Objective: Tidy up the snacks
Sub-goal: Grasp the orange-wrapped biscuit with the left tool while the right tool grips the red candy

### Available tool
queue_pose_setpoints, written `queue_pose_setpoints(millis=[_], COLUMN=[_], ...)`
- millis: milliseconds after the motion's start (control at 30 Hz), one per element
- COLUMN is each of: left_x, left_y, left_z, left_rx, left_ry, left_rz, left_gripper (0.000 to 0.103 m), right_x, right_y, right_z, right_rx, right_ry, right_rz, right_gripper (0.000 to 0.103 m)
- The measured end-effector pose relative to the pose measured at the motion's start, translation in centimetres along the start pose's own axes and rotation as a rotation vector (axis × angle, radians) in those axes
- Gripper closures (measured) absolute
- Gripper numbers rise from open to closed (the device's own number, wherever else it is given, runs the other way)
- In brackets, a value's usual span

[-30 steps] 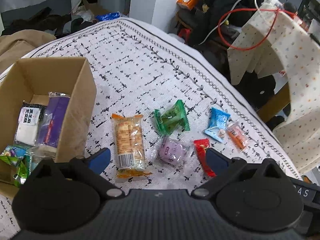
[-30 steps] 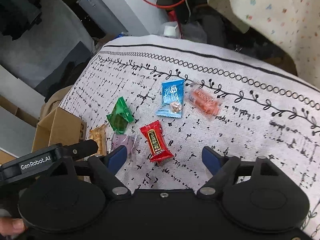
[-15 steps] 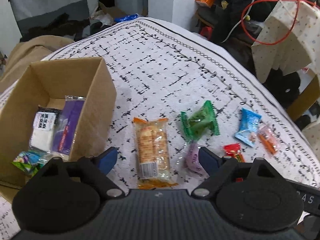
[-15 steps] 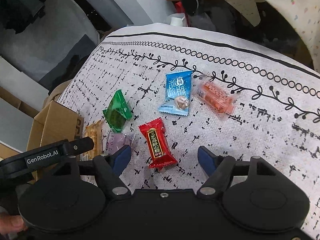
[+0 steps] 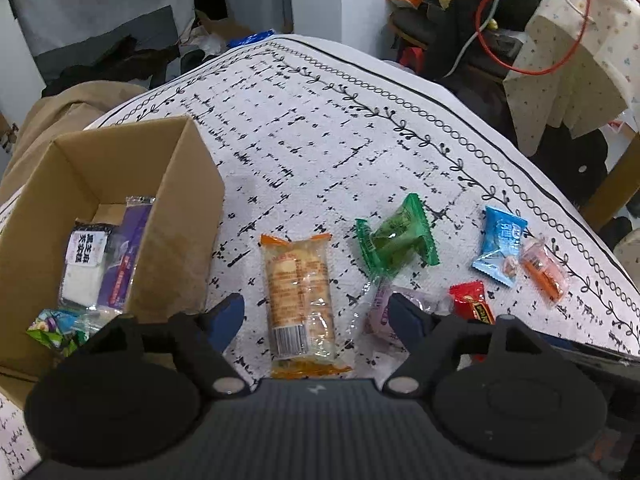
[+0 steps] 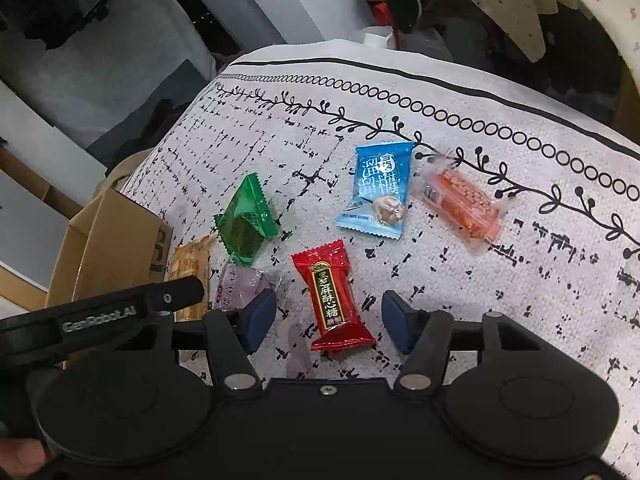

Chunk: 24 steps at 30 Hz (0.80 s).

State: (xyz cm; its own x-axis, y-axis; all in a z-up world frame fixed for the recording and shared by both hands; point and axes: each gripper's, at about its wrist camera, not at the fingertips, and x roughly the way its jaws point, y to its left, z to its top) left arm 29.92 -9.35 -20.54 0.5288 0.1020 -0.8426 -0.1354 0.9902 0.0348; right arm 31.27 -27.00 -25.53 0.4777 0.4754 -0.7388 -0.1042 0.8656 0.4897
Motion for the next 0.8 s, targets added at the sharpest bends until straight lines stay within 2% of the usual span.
queue_pose_setpoints(millis=[167,333,400,467,500,633,800], left_x=[1.9,2.9,3.2,3.2,3.2,2.6,0.9], left_y=[0.7,1.2,1.7,2.1,2.2,2.2,2.6], left_z=[-0.4,-0.9,-0.9,-0.9,-0.8,-0.8,-0.6], left_rx=[-0.027,-0.056,-0.083,-0.101,-0.104,-0.115,-0.130], left_ry=[0.065,0.104,0.119,0.113,0.114,0.116,0.081], left_rz=[0.011,0.001,0.001,0.001,0.000,-0.019,-0.038], left_gripper=[0.043,0.050,0.062,0.068,0.068,0.069,0.069], right_x=[0.6,0.7,0.7,0.6,0.6,0.5,-0.1], right_y=[0.5,0.8,0.7,0.8,0.9,1.3,1.6], right_z=[0.0,0.0,-0.1,-0.1,-0.2,-0.6,-0.7], right_rx=[-0.031,-0.056,-0.055,-0.062,-0.069,-0.094,-0.101], right_ry=[0.000,0.000,0.000,0.003,0.006,0.024,0.023], right_rz=[-0.009,-0.025,-0.032,-0.042,-0.047,-0.069,-0.068], right_gripper=[0.047,0.050,0.053,0.058,0.060,0.080,0.083])
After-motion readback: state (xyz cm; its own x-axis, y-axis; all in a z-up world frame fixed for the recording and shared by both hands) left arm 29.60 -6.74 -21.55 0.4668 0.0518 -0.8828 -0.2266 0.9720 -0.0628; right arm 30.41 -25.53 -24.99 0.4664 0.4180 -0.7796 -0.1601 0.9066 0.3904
